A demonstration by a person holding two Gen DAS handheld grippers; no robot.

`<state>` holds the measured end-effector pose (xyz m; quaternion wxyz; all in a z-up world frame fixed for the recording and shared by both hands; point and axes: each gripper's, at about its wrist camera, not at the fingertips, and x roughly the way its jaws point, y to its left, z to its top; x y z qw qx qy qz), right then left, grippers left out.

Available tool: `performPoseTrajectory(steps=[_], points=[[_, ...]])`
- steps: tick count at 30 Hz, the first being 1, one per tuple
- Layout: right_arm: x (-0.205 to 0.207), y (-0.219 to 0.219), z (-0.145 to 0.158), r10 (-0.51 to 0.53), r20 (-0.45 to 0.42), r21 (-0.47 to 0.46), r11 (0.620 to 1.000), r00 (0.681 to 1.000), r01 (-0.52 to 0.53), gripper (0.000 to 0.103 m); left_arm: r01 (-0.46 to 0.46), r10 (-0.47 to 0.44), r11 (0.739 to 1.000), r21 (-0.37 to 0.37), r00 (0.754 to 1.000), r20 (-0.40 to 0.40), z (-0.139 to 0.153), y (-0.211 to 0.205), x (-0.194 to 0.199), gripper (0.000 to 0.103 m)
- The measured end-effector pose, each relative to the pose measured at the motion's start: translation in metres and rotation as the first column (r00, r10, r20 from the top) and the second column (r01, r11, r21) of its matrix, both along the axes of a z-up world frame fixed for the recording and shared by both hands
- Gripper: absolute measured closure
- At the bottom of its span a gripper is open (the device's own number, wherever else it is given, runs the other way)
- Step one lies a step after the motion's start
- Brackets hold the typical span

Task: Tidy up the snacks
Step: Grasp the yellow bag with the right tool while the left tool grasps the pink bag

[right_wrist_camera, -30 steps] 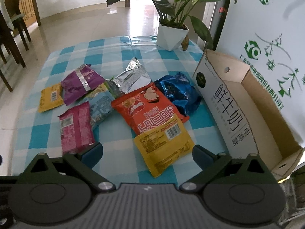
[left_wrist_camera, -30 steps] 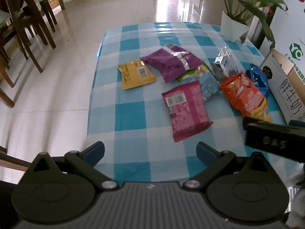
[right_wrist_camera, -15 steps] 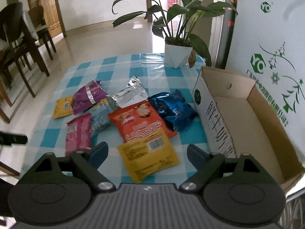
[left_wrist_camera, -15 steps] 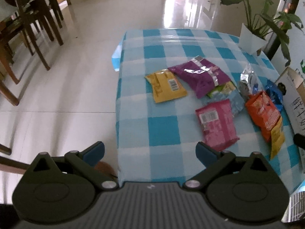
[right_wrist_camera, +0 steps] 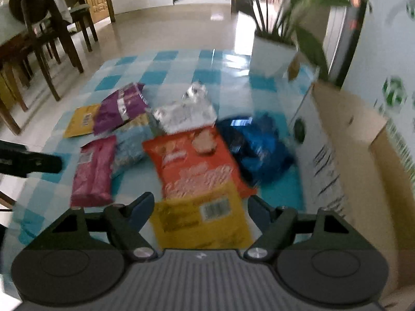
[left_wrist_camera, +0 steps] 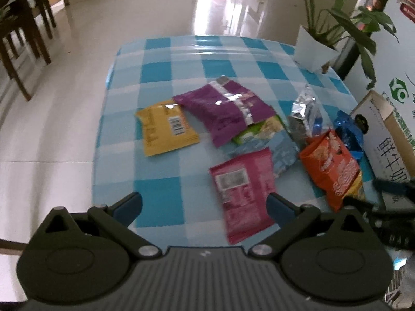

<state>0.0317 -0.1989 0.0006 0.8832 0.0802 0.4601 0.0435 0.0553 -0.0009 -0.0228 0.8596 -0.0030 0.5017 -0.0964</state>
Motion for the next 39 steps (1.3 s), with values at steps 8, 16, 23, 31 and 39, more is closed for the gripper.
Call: performPoseTrajectory(steps=[8,16,23,31,39], points=[[-0.006,0.016,-0.017,0.072,-0.026,-0.051,0.996,0.997,-0.073,0.017,0.019,-0.019,1.000,-0.021,0.999,-0.034,-0.015,-0.023,0.010,0.002],[-0.004,0.009,-0.023,0.002,-0.052,-0.046,0.999,0.999,-0.004,0.013,0.014,-0.013,0.998,0.054,1.000,-0.026,-0.032,-0.037,0.016,0.002],[-0.001,0.013,-0.031,-0.009,-0.085,-0.036,0.999,0.996,0.006,0.013,0.021,-0.018,0.999,0.047,0.999,-0.046,-0.041,-0.038,0.018,0.001],[0.003,0.019,-0.030,-0.013,-0.106,-0.056,0.998,0.994,0.007,0.020,0.044,-0.042,0.997,0.067,0.998,-0.039,-0.052,-0.035,0.015,0.001],[0.002,0.016,-0.024,-0.023,-0.095,-0.030,0.999,0.995,0.020,0.029,0.038,-0.037,0.998,0.055,0.999,-0.025,-0.043,-0.032,0.010,0.028]])
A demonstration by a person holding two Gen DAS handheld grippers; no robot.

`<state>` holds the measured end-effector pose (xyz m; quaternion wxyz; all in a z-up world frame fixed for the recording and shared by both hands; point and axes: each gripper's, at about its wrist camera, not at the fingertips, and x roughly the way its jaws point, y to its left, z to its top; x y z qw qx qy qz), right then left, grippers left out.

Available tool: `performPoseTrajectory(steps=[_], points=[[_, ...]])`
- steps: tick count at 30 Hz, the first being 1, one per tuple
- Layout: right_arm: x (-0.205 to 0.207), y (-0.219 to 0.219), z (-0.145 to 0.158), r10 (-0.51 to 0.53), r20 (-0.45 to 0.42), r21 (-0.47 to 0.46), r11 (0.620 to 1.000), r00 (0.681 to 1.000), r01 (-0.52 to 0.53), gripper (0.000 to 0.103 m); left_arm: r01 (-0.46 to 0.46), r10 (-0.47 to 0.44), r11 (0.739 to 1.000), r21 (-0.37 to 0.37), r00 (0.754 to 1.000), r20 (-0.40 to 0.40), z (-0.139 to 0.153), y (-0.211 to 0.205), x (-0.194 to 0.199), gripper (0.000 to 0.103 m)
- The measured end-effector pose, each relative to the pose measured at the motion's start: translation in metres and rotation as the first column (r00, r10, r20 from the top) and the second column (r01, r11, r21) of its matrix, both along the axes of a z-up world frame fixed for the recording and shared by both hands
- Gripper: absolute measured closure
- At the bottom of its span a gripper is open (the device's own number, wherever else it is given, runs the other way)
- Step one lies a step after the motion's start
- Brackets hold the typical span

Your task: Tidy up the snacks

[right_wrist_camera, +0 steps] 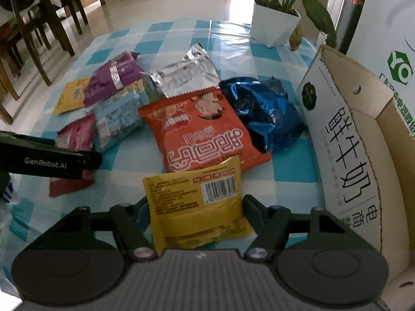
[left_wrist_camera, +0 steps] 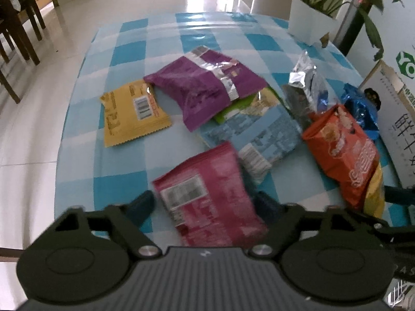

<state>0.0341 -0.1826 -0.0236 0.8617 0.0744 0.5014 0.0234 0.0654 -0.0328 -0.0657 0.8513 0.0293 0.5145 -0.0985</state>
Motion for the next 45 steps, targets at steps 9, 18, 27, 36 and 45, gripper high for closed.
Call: performPoseTrajectory(steps=[9,18,27,36,45], points=[[-0.001,0.002,0.011,0.011,0.029,0.057,0.998,1.000,-0.012,0.031,-0.033,0.032,0.996,-0.077,0.999,-0.020,0.007,0.020,-0.004,0.044],[-0.002,0.008,0.021,0.022,0.065,0.060,0.998,0.998,-0.026,0.031,-0.031,0.033,0.997,-0.071,0.999,0.032,0.017,0.028,-0.020,0.050],[-0.004,0.016,0.026,0.046,0.074,0.056,0.997,0.996,-0.050,0.031,-0.089,0.094,0.993,-0.072,0.994,0.061,0.023,0.043,-0.037,0.050],[-0.008,0.023,0.029,0.056,0.084,0.045,0.997,0.995,-0.060,0.031,-0.104,0.109,0.992,-0.078,0.992,0.059,0.027,0.044,-0.052,0.050],[-0.013,0.022,0.037,0.030,0.093,0.044,0.998,0.995,-0.035,0.031,-0.120,0.125,0.991,-0.068,0.989,0.077,0.036,0.041,-0.062,0.050]])
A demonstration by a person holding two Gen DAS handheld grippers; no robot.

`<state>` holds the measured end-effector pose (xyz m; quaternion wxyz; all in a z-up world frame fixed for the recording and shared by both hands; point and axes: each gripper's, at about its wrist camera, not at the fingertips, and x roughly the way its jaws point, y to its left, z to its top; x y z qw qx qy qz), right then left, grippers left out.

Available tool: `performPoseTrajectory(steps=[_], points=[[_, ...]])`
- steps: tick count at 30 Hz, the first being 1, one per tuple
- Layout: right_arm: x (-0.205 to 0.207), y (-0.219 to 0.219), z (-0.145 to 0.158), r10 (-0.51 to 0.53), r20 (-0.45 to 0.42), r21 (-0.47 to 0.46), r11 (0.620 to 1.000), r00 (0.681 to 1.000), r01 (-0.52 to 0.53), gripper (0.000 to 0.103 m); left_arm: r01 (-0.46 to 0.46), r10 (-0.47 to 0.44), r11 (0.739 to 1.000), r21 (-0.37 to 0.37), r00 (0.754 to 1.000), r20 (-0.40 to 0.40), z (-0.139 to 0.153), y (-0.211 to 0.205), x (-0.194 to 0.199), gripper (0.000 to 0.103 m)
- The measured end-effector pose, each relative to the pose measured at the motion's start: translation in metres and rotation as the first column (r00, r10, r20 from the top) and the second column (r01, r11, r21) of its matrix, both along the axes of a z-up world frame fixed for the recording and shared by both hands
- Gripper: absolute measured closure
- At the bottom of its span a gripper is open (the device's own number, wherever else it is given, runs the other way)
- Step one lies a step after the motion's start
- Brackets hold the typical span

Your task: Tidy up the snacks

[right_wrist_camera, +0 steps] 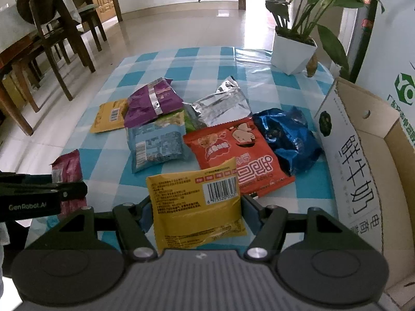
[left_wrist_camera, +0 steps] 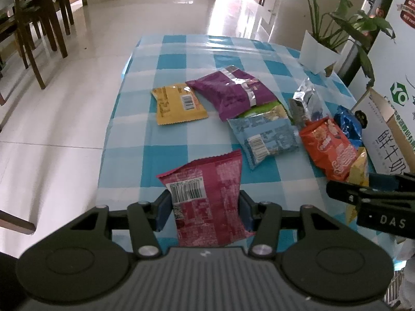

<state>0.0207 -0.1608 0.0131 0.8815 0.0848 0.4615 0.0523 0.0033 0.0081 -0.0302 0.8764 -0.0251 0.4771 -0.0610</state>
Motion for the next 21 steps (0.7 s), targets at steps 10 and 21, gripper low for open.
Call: performPoseTrajectory(steps=[10,21], points=[[-0.007,-0.004,0.010,-0.046,0.011,-0.015,0.999,0.999,0.046,0.031,-0.018,0.017,1.000,0.010,0.999,0.034,0.018,-0.007,-0.007,0.050],[-0.012,-0.015,0.020,-0.112,0.026,-0.022,0.993,0.993,0.112,0.031,-0.022,0.020,1.000,0.019,0.998,0.061,0.032,-0.019,-0.012,0.050]])
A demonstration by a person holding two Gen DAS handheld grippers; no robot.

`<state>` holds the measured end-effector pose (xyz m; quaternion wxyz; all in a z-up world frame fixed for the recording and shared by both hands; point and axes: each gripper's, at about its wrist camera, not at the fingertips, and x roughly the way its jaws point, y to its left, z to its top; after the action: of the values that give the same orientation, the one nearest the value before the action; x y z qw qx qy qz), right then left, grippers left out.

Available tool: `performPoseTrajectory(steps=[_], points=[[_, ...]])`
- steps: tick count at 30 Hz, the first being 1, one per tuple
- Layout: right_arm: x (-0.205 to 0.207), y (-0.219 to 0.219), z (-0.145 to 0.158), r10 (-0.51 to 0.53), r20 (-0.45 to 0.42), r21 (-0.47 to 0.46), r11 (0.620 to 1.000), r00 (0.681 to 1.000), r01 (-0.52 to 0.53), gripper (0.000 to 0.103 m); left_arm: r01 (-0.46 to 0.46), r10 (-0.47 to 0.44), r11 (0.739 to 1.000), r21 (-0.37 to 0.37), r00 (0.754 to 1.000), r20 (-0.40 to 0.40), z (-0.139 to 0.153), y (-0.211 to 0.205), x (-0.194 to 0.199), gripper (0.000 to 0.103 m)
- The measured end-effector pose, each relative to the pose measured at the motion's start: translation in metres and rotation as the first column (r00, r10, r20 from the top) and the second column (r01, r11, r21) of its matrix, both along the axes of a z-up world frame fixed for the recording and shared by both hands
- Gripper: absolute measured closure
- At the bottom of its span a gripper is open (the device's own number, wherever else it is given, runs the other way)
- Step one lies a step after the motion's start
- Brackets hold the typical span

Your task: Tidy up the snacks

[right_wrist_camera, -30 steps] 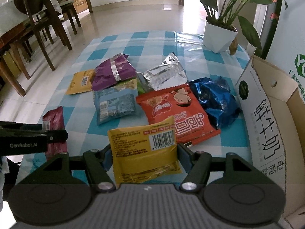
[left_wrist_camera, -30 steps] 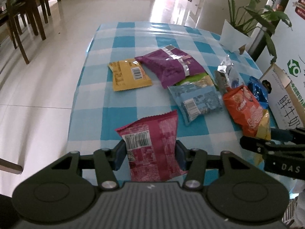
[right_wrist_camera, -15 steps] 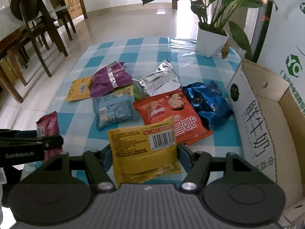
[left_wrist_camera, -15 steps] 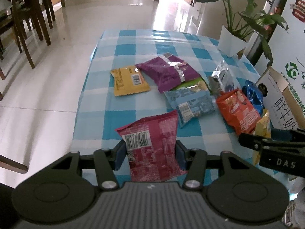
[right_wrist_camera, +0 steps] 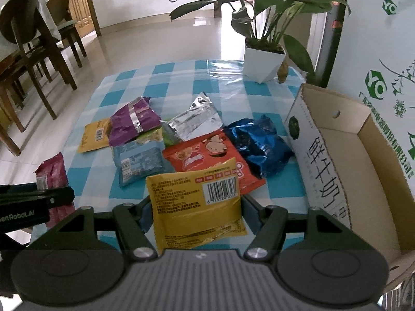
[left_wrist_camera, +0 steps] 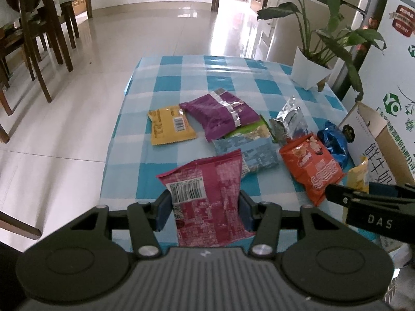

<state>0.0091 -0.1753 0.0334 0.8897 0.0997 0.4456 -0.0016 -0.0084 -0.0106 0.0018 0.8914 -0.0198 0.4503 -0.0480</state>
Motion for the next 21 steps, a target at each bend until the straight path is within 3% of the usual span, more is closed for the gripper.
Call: performPoseTrajectory(steps=[21], points=[[-0.001,-0.002,0.008,-0.025,0.014,0.000,1.000,1.000,0.025,0.031,-0.007,0.007,1.000,0.011,1.000,0.016,0.011,-0.002,-0.003,0.050]])
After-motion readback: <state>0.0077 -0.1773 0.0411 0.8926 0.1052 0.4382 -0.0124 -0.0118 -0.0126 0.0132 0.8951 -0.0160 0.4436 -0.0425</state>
